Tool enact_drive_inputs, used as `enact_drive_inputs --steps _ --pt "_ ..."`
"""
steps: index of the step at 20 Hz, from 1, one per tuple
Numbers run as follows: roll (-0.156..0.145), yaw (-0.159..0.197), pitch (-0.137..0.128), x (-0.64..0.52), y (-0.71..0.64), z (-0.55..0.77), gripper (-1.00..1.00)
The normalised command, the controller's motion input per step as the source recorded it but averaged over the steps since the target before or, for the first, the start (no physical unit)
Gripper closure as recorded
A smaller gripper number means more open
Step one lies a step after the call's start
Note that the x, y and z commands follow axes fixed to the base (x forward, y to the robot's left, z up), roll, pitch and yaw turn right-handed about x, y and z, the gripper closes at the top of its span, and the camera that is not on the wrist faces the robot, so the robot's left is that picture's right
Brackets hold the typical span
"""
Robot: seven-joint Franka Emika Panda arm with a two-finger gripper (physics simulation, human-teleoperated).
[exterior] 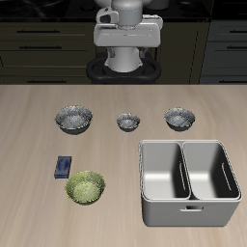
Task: Stack middle-sized black bowl on the green bowl
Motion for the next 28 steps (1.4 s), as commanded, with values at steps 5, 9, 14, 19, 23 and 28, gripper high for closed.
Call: enact_drive_inputs --steps 5,9,14,19,23,28 --pt "0.017 -0.011 -0.001 -0.03 0.25 -0.06 -1.0" --pt "0.005 -0.031 0.009 -0.01 0.24 -0.08 -1.0" --pt "0.015 0.016 -0.015 -0.06 0.31 -0.04 -1.0" --pt "0.015 -0.032 -0.026 -0.1 0.25 0.02 -1.0" --pt "-0.008 0.002 -0.019 -0.13 0.27 -0.02 -1.0" --pt "-0.009 0.027 -0.03 -0.04 0.12 -0.09 -1.0"
